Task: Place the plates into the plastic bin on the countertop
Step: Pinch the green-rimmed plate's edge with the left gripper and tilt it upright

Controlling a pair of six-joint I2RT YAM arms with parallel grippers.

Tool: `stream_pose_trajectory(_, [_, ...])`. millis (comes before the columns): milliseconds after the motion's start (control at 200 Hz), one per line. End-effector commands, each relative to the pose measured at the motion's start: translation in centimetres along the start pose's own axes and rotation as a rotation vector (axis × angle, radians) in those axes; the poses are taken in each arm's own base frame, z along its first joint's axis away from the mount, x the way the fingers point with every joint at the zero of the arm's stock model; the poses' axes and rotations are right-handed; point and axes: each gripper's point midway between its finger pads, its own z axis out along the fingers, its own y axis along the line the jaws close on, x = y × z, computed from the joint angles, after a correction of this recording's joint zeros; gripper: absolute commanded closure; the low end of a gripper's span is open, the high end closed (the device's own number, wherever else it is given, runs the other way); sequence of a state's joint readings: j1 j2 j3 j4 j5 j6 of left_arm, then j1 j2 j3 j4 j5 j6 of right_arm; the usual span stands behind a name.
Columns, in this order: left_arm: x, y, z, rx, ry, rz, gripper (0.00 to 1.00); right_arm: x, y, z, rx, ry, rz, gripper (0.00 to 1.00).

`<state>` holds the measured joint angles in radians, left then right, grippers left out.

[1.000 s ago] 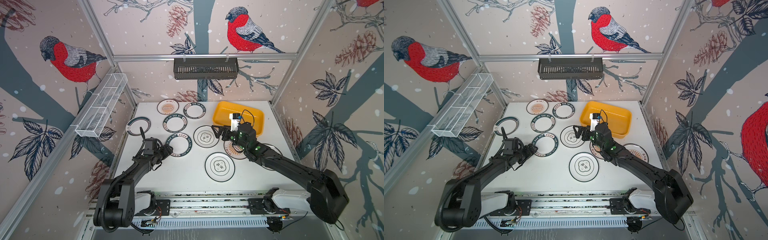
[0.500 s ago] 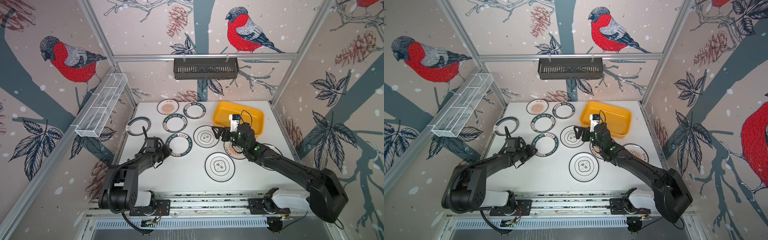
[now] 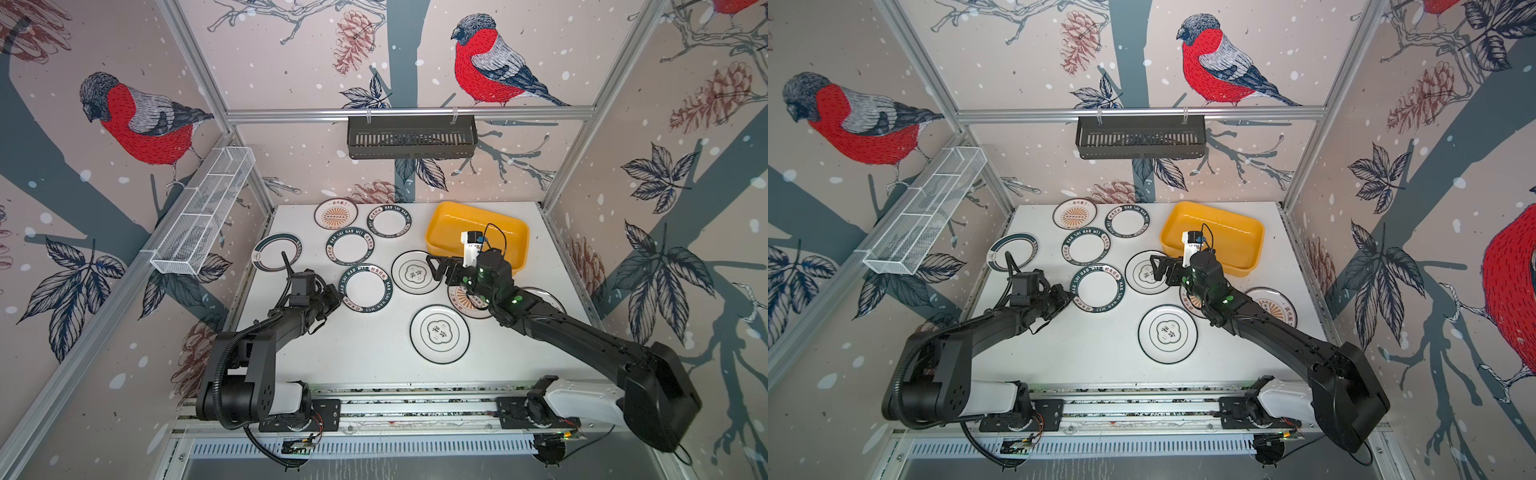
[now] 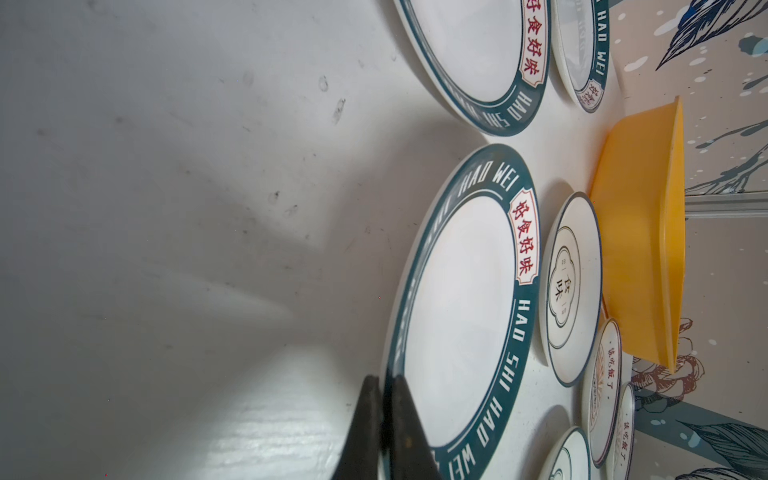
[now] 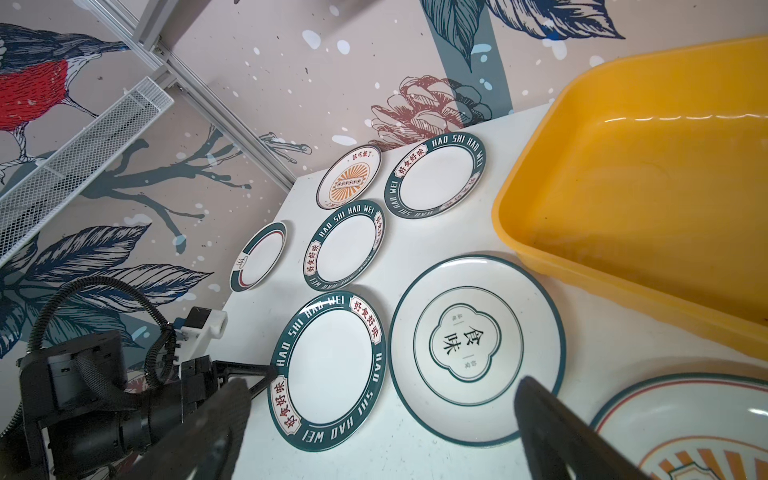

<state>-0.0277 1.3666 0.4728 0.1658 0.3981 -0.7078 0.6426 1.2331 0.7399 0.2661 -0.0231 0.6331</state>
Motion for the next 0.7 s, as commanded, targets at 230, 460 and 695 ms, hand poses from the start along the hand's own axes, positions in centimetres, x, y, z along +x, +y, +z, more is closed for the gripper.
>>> stream_pose_trajectory(230, [-2.8,-3.9,-3.8,0.070,-0.096,0.016,1.00,-1.0,0.2,-0.4,-0.158,0.005,0.077,0.00])
stream_pose_trajectory(460, [-4.1,-8.0,-6.5,0.201,-0.144,0.067,1.00,-0.5,0.3,0.0,-0.248,0.073,0.093,0.00])
stream_pose_trajectory(695, [-4.6,-12.0,-8.4,0.381,-0.150,0.071,1.00,1.2,1.9,0.9,-0.381,0.170,0.119,0.00])
